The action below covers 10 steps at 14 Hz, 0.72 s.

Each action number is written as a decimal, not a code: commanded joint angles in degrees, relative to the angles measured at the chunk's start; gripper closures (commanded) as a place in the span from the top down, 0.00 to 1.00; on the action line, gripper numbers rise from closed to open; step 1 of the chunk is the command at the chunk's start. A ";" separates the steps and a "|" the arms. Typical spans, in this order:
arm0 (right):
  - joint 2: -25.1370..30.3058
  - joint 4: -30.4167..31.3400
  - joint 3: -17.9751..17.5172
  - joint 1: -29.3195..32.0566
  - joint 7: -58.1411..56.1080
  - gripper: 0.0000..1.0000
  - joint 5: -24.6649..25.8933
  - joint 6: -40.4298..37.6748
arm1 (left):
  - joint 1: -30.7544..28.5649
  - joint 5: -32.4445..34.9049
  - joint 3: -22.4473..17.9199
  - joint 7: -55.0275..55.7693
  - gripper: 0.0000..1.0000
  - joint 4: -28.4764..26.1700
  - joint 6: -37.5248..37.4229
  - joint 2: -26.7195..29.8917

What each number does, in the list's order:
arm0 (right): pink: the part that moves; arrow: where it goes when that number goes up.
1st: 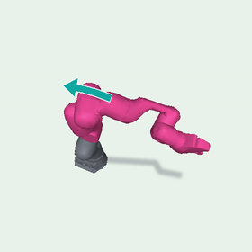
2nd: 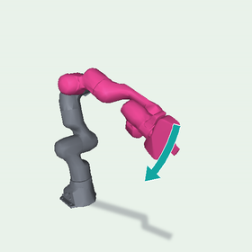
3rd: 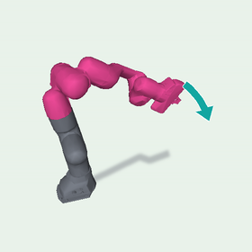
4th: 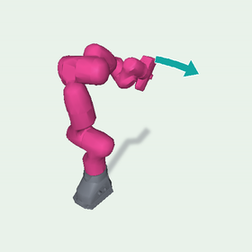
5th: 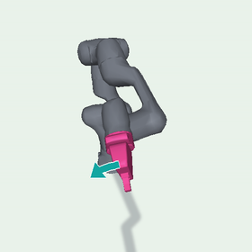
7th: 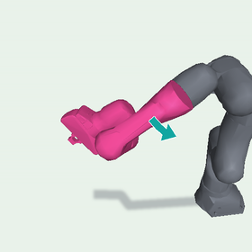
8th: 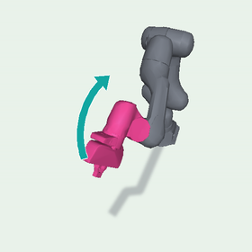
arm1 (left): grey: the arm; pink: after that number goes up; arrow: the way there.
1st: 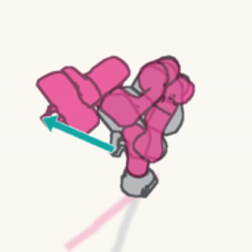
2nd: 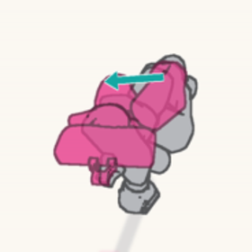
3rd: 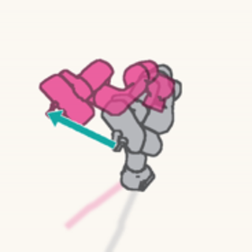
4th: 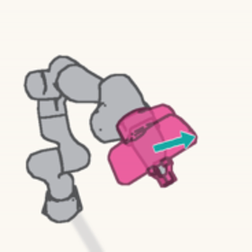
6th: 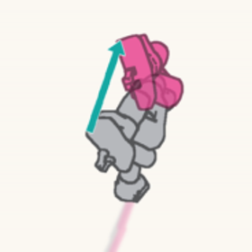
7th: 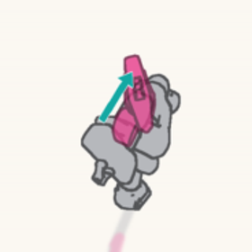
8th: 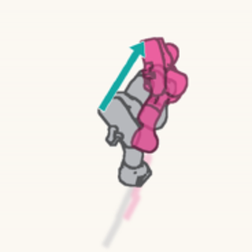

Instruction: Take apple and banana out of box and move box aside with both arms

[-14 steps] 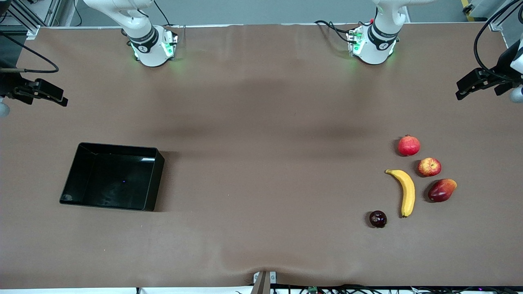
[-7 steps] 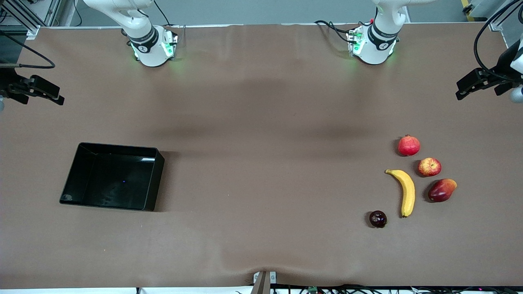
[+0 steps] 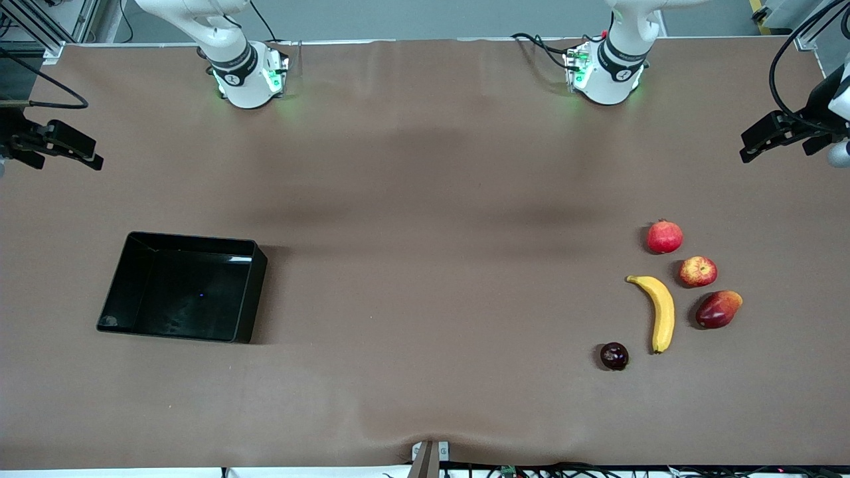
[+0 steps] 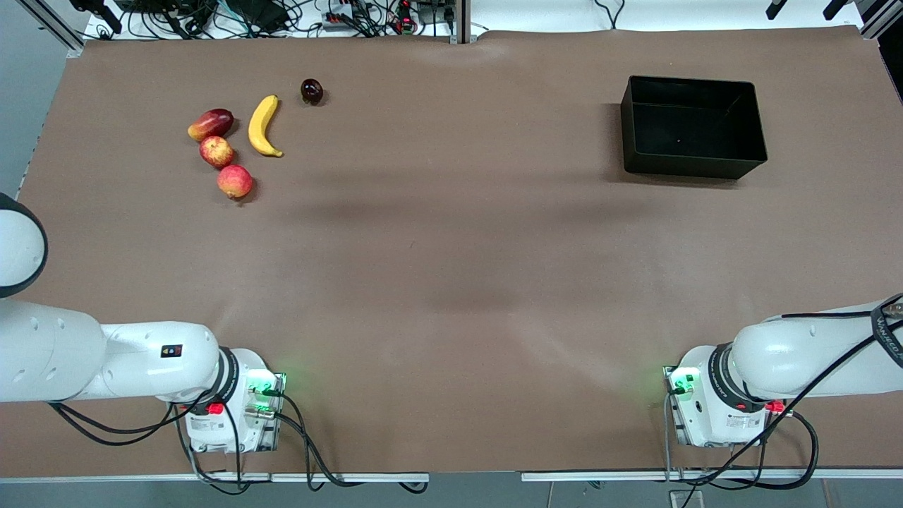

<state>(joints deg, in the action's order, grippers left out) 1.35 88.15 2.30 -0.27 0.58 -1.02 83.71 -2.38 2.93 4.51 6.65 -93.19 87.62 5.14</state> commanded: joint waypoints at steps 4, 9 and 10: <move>0.06 -0.52 0.69 -0.79 0.13 1.00 -0.21 -0.48 | 0.27 -0.47 -0.03 0.47 1.00 -1.03 1.24 0.92; 0.06 -0.52 0.69 -0.70 0.13 1.00 -0.21 -0.31 | 0.27 -0.55 -0.03 0.56 1.00 -1.11 2.11 0.66; 0.06 -0.52 0.69 -0.79 0.13 1.00 -0.21 -0.31 | 0.27 -0.47 -0.03 0.56 1.00 -1.11 2.46 0.23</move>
<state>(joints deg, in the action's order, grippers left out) 1.35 88.15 2.30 -0.27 0.58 -1.05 83.72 -2.32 2.93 4.56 6.71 -93.50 88.78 5.12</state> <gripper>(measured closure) 0.000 0.000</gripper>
